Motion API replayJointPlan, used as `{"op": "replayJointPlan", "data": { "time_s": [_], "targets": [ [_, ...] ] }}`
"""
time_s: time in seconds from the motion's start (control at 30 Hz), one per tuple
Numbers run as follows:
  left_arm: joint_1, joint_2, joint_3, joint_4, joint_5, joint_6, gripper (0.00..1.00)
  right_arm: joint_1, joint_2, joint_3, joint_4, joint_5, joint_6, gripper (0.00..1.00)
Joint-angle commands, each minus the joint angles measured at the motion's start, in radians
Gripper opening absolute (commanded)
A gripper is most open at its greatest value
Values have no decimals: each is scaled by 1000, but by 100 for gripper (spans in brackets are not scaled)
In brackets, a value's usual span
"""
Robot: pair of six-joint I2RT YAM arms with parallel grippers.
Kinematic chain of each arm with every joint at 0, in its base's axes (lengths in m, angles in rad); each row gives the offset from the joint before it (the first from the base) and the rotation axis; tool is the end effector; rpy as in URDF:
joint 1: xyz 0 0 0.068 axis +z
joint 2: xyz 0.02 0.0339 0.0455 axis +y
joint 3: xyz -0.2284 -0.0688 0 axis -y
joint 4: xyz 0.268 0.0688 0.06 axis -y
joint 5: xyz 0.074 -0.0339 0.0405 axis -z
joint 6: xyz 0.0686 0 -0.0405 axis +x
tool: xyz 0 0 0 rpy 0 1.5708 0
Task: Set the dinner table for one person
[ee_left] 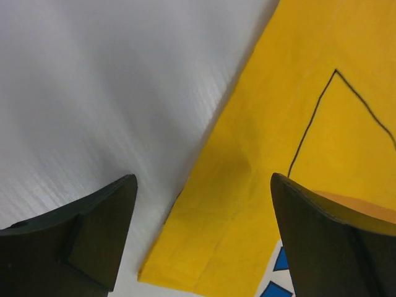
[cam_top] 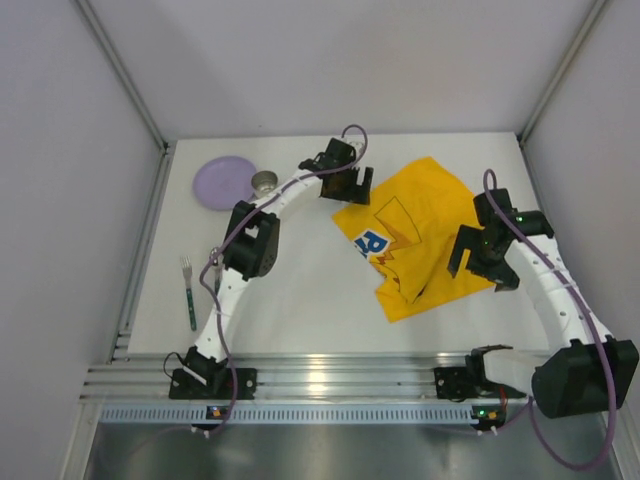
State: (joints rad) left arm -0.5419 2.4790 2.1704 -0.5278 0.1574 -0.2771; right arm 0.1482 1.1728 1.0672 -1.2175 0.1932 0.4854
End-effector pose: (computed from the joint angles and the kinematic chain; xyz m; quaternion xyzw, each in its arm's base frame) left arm 0.4816 -0.3025 0.1246 0.1508 0.9186 -0.2098 0.2991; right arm 0.2383 0.0223 0.2185 0.1775 0.9717 -0.0526 0.1467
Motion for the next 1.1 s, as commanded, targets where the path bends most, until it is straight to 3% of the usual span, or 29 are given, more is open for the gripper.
{"op": "replayJointPlan", "data": {
  "time_s": [0.0, 0.07, 0.37, 0.4, 0.43, 0.63, 0.8, 1.07],
  "targets": [
    [-16, 20, 40, -46, -4, 38, 94, -67, -18, 5, -20, -44, -36, 100],
    [-20, 31, 42, -46, 11, 38, 91, -91, -9, 7, -19, -54, -39, 100],
    [-64, 47, -9, -49, 151, 18, 41, -139, 8, -7, -11, -57, -5, 100],
    [-69, 49, -14, -51, 156, 15, 30, -174, 8, -24, -2, -64, 5, 100],
    [-70, 52, -14, -51, 166, 0, 0, -179, 13, -36, 24, -81, 12, 100],
    [-56, -23, -40, -41, 166, -48, 0, -226, 89, -183, 182, -222, 90, 100],
    [0, -115, -87, -34, 165, -80, 0, -245, 157, -260, 291, -209, 174, 100],
    [42, -248, -246, -15, 188, -73, 0, -243, 324, -262, 429, -88, 231, 79]
  ]
}}
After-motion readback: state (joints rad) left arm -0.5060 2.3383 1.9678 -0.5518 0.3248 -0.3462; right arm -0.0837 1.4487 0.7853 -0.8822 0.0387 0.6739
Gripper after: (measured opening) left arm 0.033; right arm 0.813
